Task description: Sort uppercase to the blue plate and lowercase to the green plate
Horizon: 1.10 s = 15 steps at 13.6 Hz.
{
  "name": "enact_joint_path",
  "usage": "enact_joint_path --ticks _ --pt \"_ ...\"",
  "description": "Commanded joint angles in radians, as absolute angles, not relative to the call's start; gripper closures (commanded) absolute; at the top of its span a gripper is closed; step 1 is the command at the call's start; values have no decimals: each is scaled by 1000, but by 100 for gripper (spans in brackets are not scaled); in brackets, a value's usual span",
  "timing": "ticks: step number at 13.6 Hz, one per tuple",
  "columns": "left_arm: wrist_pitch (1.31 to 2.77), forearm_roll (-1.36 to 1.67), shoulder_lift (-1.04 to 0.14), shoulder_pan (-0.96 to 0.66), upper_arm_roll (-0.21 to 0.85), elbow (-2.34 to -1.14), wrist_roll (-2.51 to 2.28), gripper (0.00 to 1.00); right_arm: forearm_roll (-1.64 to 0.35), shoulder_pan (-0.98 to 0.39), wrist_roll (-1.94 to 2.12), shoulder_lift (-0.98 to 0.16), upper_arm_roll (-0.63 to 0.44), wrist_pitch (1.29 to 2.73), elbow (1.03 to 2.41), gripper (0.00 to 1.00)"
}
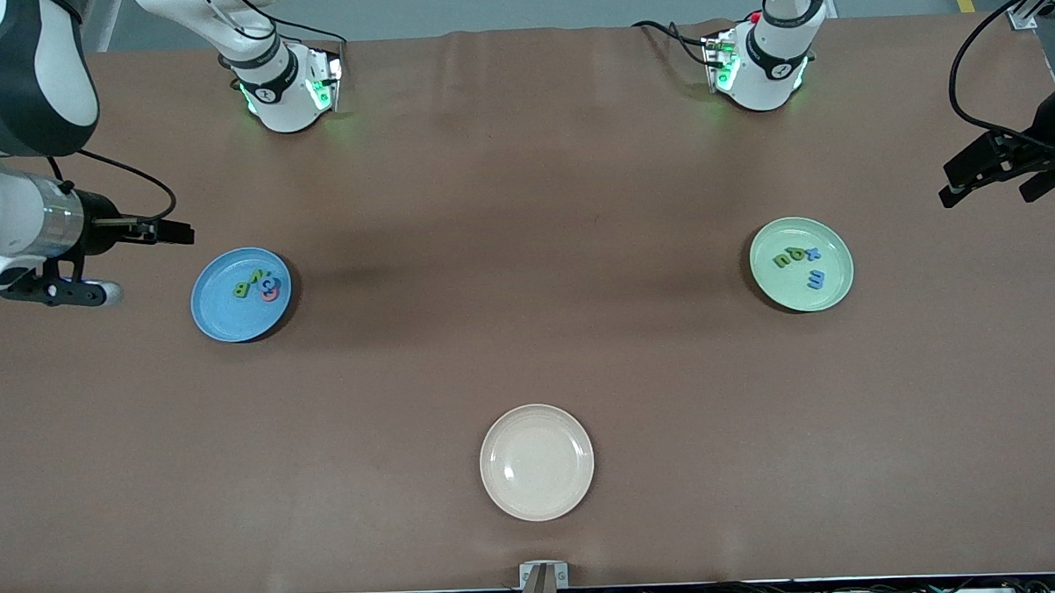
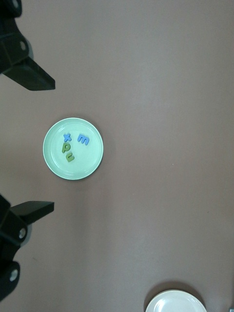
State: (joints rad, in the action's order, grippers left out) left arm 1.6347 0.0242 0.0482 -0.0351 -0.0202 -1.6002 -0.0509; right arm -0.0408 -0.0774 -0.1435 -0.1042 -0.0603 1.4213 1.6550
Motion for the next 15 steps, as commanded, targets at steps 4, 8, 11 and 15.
enact_joint_path --ticks 4,8,11,15 --pt "1637 32 58 -34 -18 -1598 -25 0 -58 -71 -130 -121 -58 1408 1565 0" --pt "1637 35 57 -31 -20 -1598 -23 0 -101 -67 -130 -121 -60 1410 1551 0" --pt "1637 35 57 -31 -20 -1598 -23 0 -100 -69 -140 -120 -60 1404 1549 0" --pt "1637 35 58 -32 -20 -1598 -23 0 -92 -66 -137 -121 -61 1411 1532 0"
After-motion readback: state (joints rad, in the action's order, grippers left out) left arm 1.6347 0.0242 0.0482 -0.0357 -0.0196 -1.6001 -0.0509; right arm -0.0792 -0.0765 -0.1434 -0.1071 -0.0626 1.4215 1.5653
